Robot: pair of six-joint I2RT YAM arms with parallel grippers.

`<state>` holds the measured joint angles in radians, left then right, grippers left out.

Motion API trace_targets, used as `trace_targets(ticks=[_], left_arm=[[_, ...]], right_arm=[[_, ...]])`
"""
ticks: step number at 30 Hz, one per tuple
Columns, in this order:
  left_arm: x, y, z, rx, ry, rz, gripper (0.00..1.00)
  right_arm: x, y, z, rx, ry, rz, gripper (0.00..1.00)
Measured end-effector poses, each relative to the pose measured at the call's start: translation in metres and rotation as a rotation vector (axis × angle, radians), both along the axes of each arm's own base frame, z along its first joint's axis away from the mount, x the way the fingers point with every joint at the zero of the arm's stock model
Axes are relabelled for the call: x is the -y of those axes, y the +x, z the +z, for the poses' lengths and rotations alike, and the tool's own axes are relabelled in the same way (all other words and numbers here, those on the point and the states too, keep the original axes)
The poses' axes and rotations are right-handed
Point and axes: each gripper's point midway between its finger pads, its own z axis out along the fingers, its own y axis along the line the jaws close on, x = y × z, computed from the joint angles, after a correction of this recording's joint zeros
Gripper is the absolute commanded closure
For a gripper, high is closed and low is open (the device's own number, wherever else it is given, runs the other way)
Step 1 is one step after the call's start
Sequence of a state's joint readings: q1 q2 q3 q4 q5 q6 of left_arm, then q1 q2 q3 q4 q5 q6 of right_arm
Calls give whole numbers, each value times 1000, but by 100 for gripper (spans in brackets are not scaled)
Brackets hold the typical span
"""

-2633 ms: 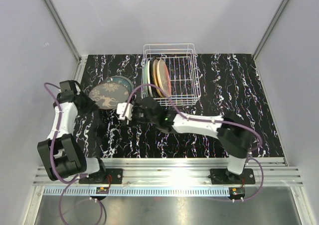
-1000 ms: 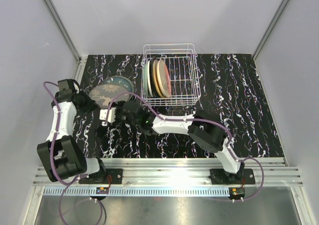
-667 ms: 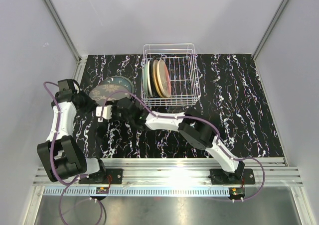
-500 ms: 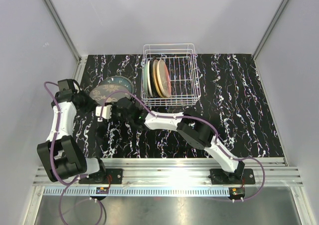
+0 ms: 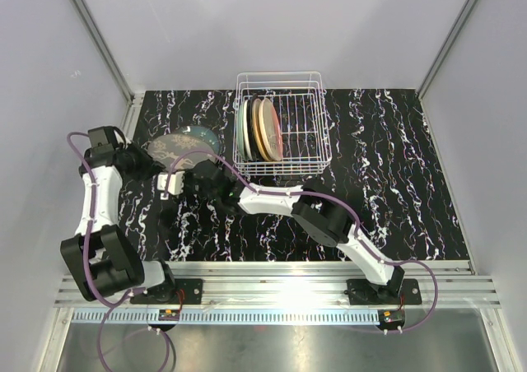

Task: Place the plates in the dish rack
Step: Pass the plate from the left arm to the right

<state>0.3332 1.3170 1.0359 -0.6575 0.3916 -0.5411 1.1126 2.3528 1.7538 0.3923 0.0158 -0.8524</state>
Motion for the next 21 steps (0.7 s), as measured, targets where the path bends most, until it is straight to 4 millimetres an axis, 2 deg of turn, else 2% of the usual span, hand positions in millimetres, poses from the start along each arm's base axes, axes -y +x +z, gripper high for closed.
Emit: trace_targets(ticks=[1,5,7,11,15,21], left_arm=[[-1,2,4,11,-9,0,80],[-5,4,16,30,-52,8,56],[-8,9,26,57,-71,13,51],[-23,20,50,138,-81,35,34],[-36,22,60,178,-80,70,12],[-52,20,66,209,-82,111,1]], right_arm=[[0,0,2,4,8,-1,96],[-1,0,6,-2,22,-2,97],[-1,-2,4,-8,17,4,97],[-1,-4,2,-17,12,14,99],[-1,-6,9,-48,31,11,100],[-1,-8,28,-124,86,-14,100]])
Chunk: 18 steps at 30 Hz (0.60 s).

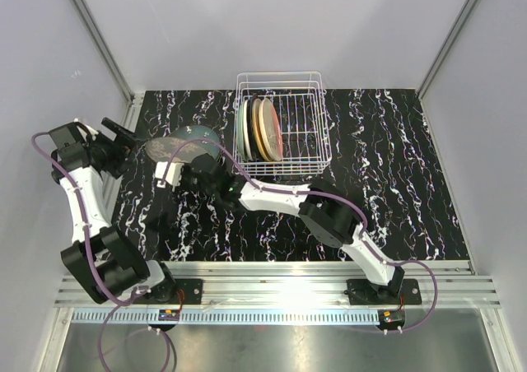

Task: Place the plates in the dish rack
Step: Pass the plate from the left arm to the right

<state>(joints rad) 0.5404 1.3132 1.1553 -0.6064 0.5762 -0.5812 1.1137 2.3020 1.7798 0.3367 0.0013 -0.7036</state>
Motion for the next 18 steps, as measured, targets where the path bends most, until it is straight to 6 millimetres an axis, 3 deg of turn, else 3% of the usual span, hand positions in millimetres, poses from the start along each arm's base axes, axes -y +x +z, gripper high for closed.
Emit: trace_targets(ticks=[11,18], left_arm=[[0,-9,-8,7,7,16,1],[-2,-12,-1,27,22,25,1]], right_arm=[[5,3,33,-148,118,-100,100],[16,0,56,-208,169,-137,100]])
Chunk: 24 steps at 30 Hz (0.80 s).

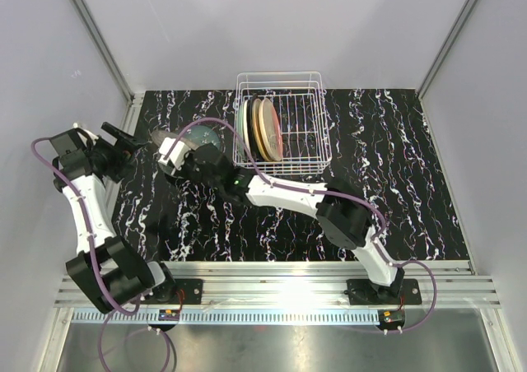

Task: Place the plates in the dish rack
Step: Pass the plate from the left arm to the right

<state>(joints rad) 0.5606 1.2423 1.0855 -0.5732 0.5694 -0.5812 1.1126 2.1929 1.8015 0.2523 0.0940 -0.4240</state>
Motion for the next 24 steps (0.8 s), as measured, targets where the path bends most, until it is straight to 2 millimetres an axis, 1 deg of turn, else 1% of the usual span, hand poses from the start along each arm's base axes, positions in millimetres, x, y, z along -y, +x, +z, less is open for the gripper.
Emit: trace_targets(ticks=[4,7,10,13,16,19,22,24], left_arm=[[1,-1,2,16,7,3,1],[3,-4,-1,14,5,3,1],[5,-8,-3,19,6,4,1],[13,-13,-1,29,23,-6,1],[30,-12,4,46,70,-52,1],[45,-13,9,51,118,-95,1],[51,-12,16,55,161,-111,1],[51,-10,20,55,197,-105,1]], right_arm=[[10,-7,18,-43,39,-8,100],[22,-16,40,-68,87,-10,100],[37,-24,69,-78,143,-13,100],[56,-34,106,-74,210,-13,100],[79,-44,143,-54,280,-20,100],[102,-49,176,-27,338,-46,100],[128,-53,204,10,388,-86,100],[145,-52,215,32,407,-124,100]])
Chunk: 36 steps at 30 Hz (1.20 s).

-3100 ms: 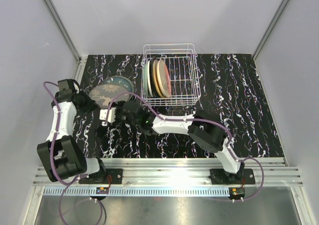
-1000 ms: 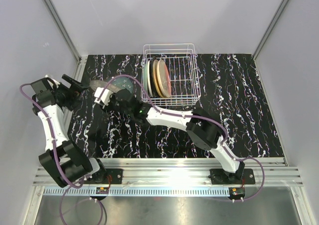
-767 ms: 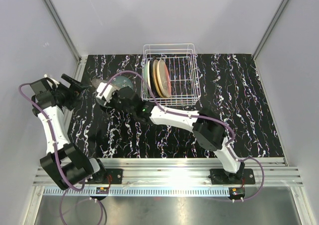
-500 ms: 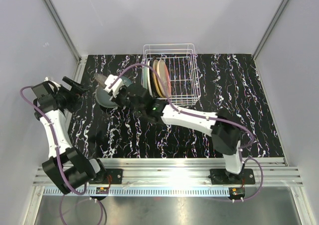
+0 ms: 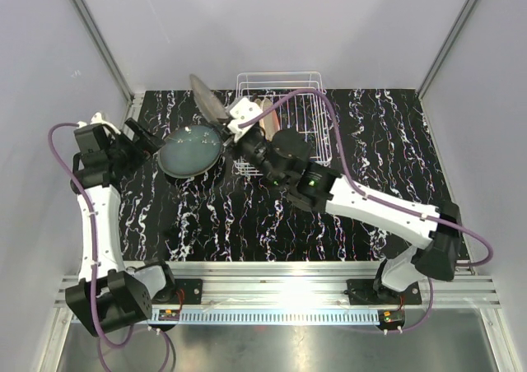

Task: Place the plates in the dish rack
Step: Pass the plate from the left arm to the right, then insert the plate into the dish rack

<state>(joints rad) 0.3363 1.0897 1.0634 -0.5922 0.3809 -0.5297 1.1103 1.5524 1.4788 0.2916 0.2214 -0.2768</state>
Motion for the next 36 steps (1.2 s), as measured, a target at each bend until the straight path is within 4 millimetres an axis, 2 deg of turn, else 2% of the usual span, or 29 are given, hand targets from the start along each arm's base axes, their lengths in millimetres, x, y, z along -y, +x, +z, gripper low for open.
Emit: trace_targets(ticks=[3,5,12,14,17,20,23,26,34,36], left_arm=[[6,4,9,14,54,-5,1],[12,7,16,28,97,-21,1],[29,31,56,105,229,-75,1],[31,40,55,107,243,-89,1],[32,50,36,66,247,-106,1],[32,56,5,-6,233,-122,1],[33,54,-15,-54,205,-143,1],[32,54,-18,-54,180,-147,1],[22,56,-16,-33,138,-131,1],[23,56,-16,-31,132,-138,1]], right_arm=[[24,7,7,10,17,-75,100],[44,18,4,4,21,-142,100],[127,86,-34,-99,33,-403,100],[148,102,-45,-127,33,-471,100],[167,115,-57,-159,36,-536,100],[169,118,-59,-175,54,-544,100],[165,124,-63,-186,78,-543,100],[161,134,-76,-203,80,-552,100],[145,159,-130,-293,59,-567,100],[141,161,-136,-307,72,-564,100]])
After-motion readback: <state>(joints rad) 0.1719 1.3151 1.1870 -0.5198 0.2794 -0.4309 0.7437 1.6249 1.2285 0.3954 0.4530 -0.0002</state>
